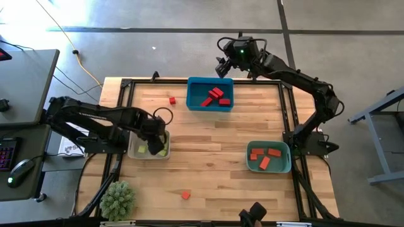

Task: Sort & place blocks by color
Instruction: Put the red block into the blue bin

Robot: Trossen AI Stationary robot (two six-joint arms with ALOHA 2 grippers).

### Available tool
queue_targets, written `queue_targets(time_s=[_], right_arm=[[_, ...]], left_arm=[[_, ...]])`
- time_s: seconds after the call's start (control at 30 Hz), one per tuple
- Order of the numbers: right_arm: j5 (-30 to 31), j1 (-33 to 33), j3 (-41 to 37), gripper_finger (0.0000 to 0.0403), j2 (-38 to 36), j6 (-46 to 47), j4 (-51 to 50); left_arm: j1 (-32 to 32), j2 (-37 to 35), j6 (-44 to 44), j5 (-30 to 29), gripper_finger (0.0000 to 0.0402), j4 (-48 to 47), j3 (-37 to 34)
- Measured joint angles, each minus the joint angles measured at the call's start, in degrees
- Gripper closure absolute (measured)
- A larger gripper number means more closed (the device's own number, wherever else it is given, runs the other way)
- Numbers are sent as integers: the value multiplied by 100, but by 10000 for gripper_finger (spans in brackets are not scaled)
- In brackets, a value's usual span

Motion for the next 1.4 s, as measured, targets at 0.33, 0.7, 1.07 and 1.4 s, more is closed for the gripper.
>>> queue_targets(time_s=[0.33, 0.7, 1.07, 1.4], right_arm=[[2, 0, 0, 196, 0, -17, 0], [2, 4, 0, 196, 0, 359, -37], [2, 2, 0, 196, 0, 1376, -37], [2, 4, 0, 196, 0, 2049, -39]], left_arm=[[1251, 0, 924, -805, 250, 170, 103], [2961, 0, 3031, -902, 250, 1849, 105], [4078, 0, 4893, -292, 235, 3084, 105], [4522, 84, 5578, -289, 216, 3557, 109]])
